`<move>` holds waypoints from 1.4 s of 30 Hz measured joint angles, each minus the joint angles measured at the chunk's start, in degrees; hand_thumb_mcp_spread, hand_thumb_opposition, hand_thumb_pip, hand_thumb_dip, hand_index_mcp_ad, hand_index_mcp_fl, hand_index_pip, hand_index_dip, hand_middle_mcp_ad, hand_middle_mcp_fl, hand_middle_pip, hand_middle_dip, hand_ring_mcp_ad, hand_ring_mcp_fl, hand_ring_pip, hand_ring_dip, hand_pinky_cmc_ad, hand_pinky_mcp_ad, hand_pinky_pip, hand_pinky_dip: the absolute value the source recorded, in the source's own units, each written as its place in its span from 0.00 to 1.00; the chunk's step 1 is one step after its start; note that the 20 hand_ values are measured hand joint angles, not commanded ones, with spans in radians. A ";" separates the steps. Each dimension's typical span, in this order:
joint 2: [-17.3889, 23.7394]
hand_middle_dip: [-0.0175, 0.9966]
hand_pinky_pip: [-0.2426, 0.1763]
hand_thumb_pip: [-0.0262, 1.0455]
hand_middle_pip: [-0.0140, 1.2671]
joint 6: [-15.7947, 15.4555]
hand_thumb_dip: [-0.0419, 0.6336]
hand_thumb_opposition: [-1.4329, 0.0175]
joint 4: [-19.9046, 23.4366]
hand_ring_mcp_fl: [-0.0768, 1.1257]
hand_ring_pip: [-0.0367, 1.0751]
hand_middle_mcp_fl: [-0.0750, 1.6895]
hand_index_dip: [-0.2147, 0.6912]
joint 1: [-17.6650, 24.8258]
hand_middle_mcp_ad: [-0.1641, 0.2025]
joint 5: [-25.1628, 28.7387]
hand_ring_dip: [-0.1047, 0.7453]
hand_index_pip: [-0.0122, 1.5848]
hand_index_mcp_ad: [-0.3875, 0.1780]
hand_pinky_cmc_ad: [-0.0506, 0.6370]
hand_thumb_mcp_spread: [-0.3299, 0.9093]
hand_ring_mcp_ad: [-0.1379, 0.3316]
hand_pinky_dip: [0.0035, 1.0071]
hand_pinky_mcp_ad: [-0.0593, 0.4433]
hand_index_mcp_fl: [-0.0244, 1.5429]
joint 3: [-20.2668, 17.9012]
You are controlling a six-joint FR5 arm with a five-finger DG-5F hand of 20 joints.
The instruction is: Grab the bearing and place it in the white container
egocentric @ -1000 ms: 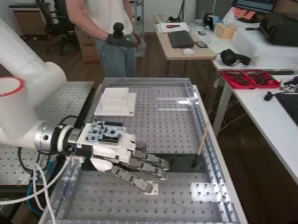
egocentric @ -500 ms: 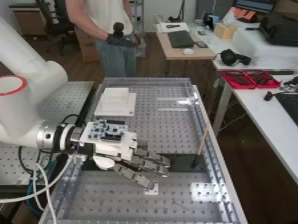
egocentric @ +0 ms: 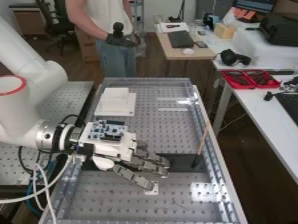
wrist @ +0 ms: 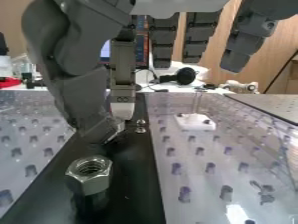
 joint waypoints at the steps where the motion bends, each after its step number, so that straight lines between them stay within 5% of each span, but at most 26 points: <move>1: 0.03 0.20 0.42 0.61 0.13 0.00 0.51 0.41 0.00 0.08 0.12 0.06 0.42 -0.02 0.65 -0.03 0.22 0.91 0.46 0.59 0.65 0.54 0.18 0.67 0.06 -0.04; 42: -0.71 0.20 0.42 0.59 0.13 -0.03 0.51 0.41 -0.04 0.08 0.12 0.06 0.40 -0.06 0.65 0.02 0.22 0.91 0.48 0.59 0.64 0.54 0.18 0.67 0.09 0.36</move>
